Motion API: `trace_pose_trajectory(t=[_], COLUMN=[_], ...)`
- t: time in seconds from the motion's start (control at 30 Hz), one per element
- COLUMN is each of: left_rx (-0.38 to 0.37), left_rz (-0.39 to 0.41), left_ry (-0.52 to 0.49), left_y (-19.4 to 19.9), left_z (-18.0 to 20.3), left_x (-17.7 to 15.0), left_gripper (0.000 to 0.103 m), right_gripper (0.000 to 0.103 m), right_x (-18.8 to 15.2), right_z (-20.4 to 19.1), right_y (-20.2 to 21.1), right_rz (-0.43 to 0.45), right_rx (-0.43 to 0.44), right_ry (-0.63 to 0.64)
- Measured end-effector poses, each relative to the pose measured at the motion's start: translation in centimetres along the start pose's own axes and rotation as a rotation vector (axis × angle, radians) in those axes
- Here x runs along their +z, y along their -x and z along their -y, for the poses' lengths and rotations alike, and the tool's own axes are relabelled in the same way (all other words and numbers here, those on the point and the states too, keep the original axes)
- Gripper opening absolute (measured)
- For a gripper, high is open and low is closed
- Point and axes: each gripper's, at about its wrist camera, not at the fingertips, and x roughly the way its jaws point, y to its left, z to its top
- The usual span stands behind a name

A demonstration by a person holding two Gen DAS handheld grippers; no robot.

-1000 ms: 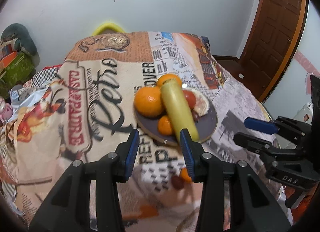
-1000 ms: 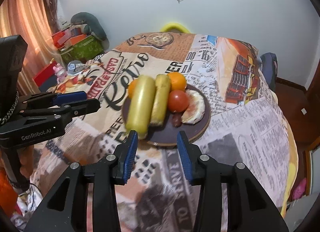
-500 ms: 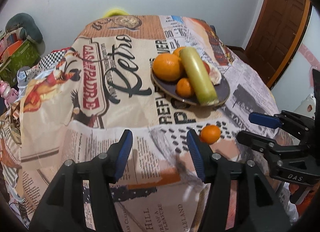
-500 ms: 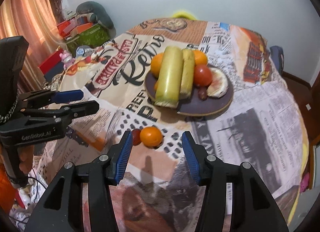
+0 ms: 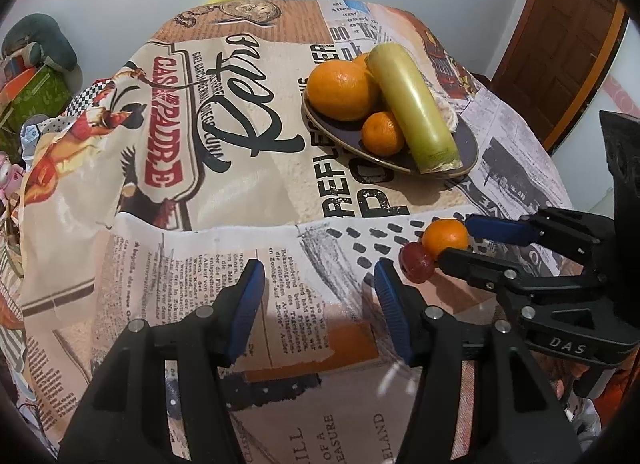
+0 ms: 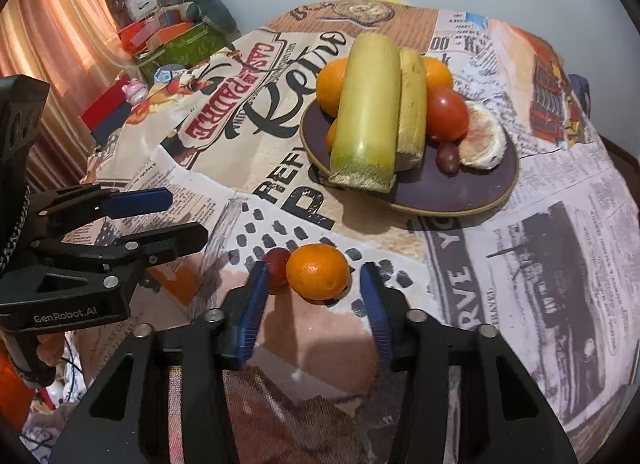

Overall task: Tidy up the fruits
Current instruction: 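Grasp another dark-red date with the left gripper while the right gripper grasps a mandarin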

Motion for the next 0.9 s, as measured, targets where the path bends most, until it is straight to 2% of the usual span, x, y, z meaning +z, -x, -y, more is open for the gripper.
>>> trace_pose_trajectory(t=[0.1,0.27,0.67,0.77,0.9], left_rx=[-0.013,-0.032,-0.107,-0.113,-0.096], left_rz=[-0.009,-0.024,-0.027,-0.042,-0.06], left_ry=[0.005,-0.002,-0.04,-0.064,-0.073], left_y=[-0.4,-0.8,-1.7,-2.2,-3.1], left_z=[0.1,0.7,4.5,5.4,5.9], left_x=[0.1,0.1,0.5,0.3,0.0], left_gripper=[0.057,0.057,0.056,0.047,0.03], right_gripper=[0.03,0.03,0.029,0.029,0.03], right_x=[0.0,-0.1,-1.3,-1.6,-2.0], right_z=[0.1,0.6,2.9,3.7,4.4], right_y=[0.1,0.6,4.2,4.8,5.2], right_rz=[0.01,0.018,0.078,0.087,0.091], right_rx=[-0.007,0.006,-0.054,-0.062,-0.064], right_ry=[0.007,-0.005,-0.051,-0.076,-0.095])
